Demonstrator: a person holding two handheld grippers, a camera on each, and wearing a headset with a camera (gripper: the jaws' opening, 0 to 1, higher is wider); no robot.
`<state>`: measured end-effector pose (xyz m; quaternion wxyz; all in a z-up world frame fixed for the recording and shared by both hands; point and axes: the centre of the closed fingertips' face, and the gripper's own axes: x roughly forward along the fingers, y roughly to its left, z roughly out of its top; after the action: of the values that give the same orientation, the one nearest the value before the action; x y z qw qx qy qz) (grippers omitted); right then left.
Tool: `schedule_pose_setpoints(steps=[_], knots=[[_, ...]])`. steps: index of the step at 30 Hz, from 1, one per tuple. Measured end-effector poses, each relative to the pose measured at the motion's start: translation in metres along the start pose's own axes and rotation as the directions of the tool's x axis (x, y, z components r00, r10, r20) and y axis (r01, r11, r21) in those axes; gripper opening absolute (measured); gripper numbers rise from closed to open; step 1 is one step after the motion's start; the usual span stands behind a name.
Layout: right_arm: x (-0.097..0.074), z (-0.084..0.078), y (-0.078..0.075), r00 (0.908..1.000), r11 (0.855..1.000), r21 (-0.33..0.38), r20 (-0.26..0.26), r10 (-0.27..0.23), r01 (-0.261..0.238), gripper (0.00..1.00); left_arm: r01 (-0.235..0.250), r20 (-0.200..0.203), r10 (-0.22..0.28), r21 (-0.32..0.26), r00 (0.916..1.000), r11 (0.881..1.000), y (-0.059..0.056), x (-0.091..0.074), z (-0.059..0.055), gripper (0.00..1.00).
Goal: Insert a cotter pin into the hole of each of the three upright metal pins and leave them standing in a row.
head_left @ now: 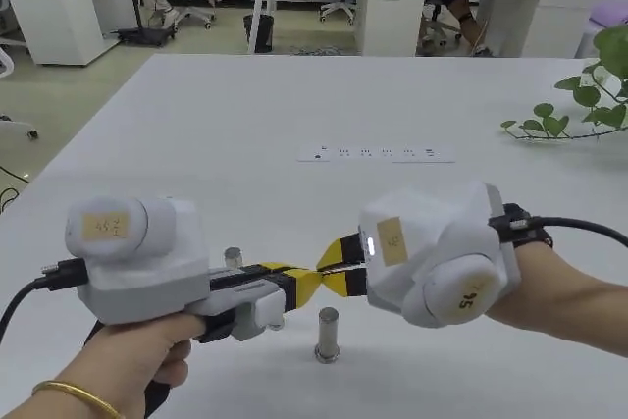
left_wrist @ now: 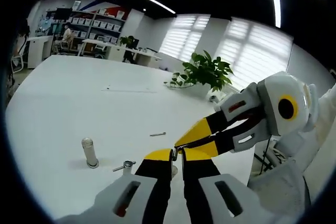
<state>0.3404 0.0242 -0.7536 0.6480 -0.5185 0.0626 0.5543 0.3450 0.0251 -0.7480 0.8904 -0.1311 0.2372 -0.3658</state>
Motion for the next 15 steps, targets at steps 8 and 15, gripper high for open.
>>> schedule_pose_setpoints(steps=[8, 15], knots=[[-0.0005, 0.0023, 0.0011, 1.0000, 1.000, -0.001, 0.007, 0.003, -0.003, 0.02, 0.004, 0.002, -0.004, -0.035, 1.0000, 0.999, -0.0003, -0.0006, 0.0006, 0.01], [-0.0001, 0.0029, 0.0028, 1.0000, 1.000, -0.009, 0.007, 0.005, -0.005, 0.03, 0.007, -0.009, -0.007, -0.021, 0.9999, 1.000, -0.0024, -0.0007, -0.0020, 0.01]])
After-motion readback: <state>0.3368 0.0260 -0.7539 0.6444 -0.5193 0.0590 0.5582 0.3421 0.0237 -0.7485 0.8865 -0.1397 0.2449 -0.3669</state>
